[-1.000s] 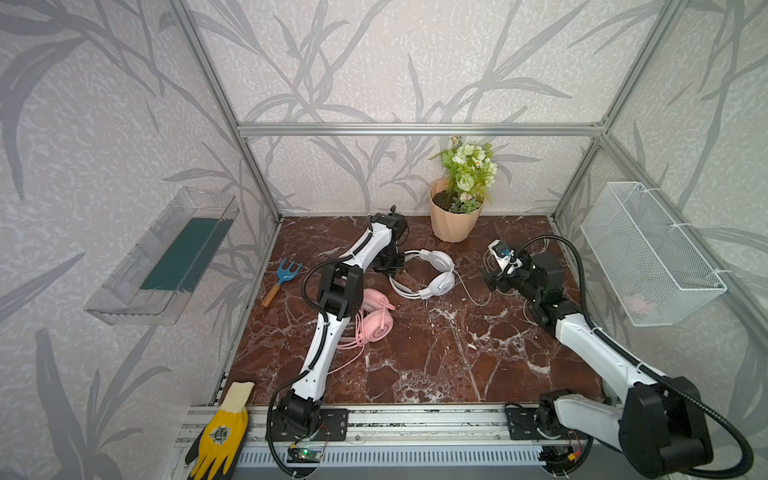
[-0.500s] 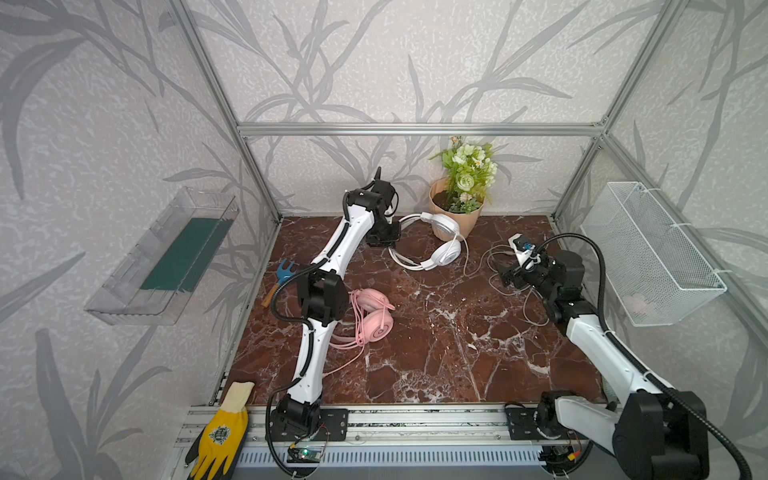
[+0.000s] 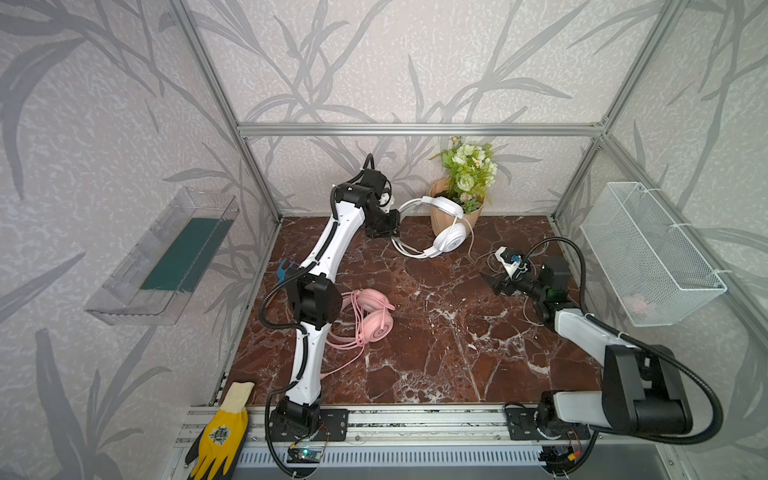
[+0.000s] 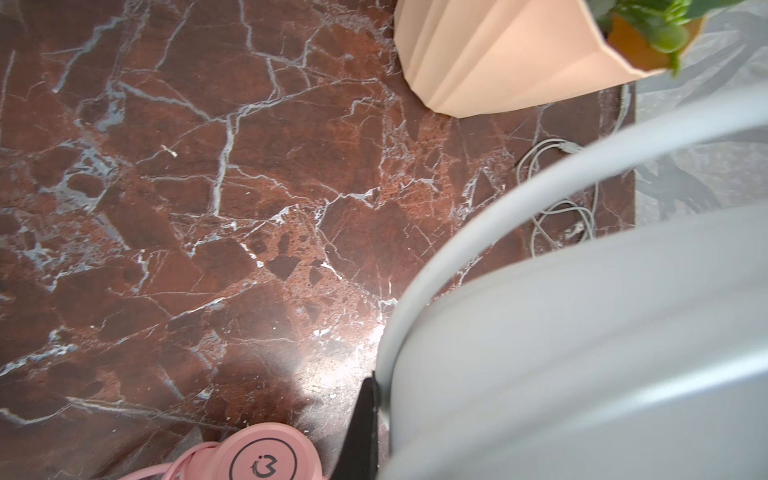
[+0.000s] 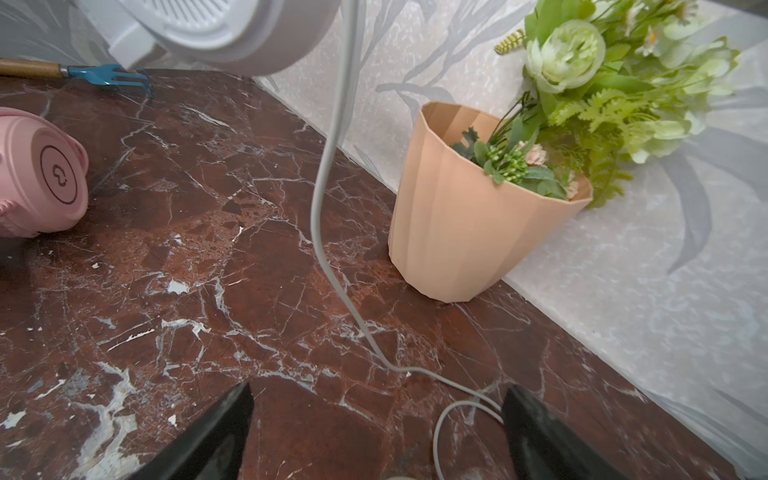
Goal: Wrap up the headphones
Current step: 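Raise the white headset higher with the left gripper while the right moves toward it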
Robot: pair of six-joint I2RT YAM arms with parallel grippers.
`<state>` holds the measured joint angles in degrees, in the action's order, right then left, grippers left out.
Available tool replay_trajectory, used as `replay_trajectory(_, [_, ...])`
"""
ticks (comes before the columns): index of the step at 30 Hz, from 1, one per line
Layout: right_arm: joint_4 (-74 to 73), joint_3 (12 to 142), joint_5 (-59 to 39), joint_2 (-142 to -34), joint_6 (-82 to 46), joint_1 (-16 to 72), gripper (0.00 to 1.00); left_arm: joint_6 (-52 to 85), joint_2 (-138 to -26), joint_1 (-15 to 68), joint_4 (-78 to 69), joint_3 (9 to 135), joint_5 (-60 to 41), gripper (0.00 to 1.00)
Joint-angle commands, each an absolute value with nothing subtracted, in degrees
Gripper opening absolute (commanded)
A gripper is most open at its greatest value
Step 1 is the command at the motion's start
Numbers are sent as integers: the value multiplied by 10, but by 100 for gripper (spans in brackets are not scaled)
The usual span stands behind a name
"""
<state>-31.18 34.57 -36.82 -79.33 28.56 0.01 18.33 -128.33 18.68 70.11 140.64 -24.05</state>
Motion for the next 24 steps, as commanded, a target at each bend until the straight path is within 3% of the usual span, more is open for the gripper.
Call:
replay_trajectory(1, [-411,366,-411,-835,295,5,93,198,-1229,186,684,1424,-281,0])
replay_trajectory(10, [-627,445,-369,-1048,256,22,83,213,-1217,186,674,1421,-303,0])
replay_trajectory(14, [-649,482,-378,-1104,254,29,58,223,-1212,185,666,1422,-308,0])
replay_trajectory(24, [-617,486,-410,-1132,292,51,19,263,-1197,176,619,1422,-334,0])
